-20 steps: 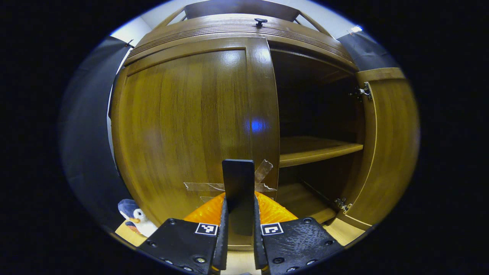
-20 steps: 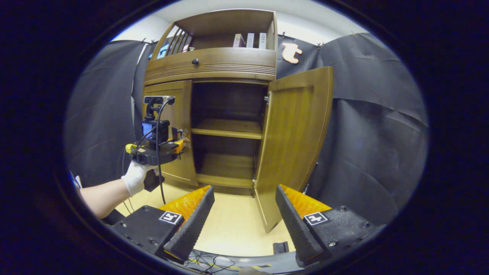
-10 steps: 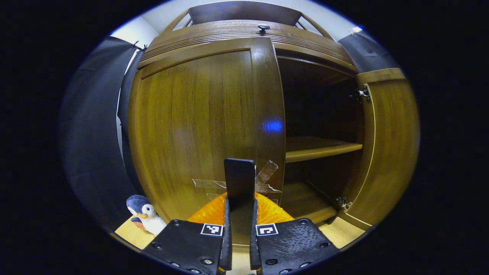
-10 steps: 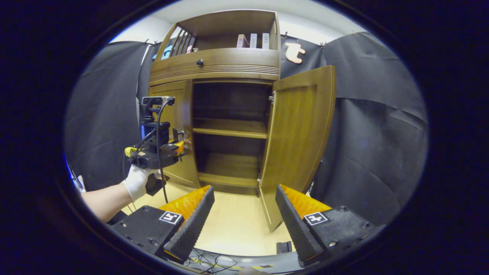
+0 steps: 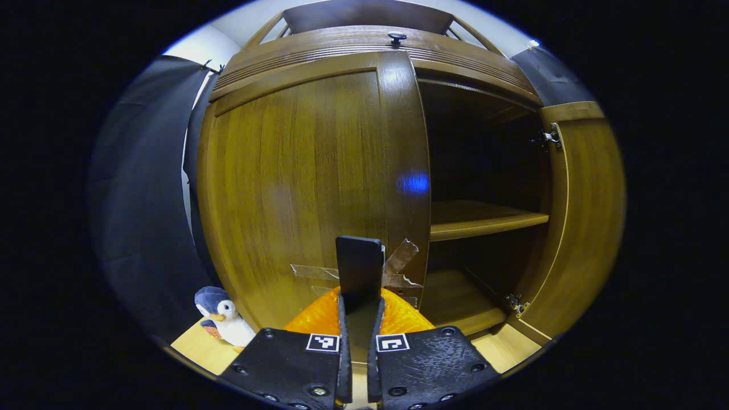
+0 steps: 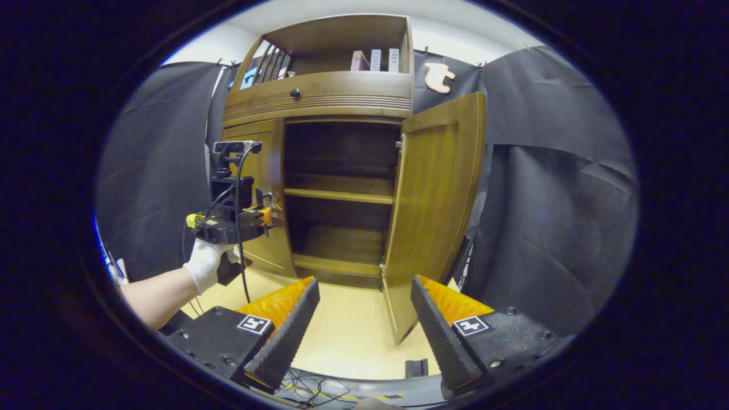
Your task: Open the right door of the double-door shoe cabinet with the right hand, and open the left door with the left hand.
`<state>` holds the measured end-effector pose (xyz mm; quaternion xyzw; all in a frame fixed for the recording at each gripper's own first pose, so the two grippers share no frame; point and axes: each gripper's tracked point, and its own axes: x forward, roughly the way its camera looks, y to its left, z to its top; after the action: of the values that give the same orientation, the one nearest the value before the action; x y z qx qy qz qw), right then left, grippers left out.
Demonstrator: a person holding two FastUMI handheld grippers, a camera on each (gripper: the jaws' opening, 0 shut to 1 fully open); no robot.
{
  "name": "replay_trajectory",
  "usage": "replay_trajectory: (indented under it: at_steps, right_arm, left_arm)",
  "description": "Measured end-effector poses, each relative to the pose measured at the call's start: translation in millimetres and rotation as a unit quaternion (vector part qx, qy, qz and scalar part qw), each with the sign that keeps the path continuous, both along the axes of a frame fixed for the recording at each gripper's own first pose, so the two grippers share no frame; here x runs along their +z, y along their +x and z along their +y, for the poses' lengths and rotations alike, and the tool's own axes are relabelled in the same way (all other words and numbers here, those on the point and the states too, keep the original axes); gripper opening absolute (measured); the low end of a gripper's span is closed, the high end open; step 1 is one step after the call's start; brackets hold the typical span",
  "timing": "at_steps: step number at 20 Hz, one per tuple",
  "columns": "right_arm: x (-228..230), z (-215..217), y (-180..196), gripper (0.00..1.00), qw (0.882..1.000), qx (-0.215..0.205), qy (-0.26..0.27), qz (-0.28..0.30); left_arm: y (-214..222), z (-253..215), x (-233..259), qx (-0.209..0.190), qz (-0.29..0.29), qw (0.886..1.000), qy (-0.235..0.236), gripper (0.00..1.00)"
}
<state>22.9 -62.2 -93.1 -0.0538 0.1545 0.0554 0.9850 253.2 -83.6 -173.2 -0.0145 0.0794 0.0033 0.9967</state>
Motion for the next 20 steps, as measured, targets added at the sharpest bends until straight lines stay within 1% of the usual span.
replay_trajectory:
  at_steps: [4,8,10,13,16,20]
  right_arm:
    - [-1,-2,-1,1.0,1.0,0.003,0.005,0.0]
    - [-2,7,-1,1.0,1.0,0.019,0.003,0.002]
    - [-1,15,0,1.0,1.0,0.03,0.001,0.0]
    - [-1,25,1,1.0,0.999,0.044,0.001,0.0]
    - [-3,37,4,1.0,0.998,0.059,0.001,0.002]
    - [-5,57,6,1.0,0.997,0.078,0.003,0.005]
  left_arm:
    - [-23,7,1,0.0,-0.005,1.0,0.003,0.09]
    - [-53,21,1,0.001,-0.007,1.0,0.005,0.09]
    - [-69,30,1,-0.001,-0.01,1.0,-0.002,0.09]
    - [-88,44,1,-0.011,-0.018,0.999,-0.025,0.09]
    - [-100,57,-1,-0.02,-0.019,0.999,-0.026,0.09]
    - [-114,80,-4,-0.01,-0.016,0.999,-0.037,0.08]
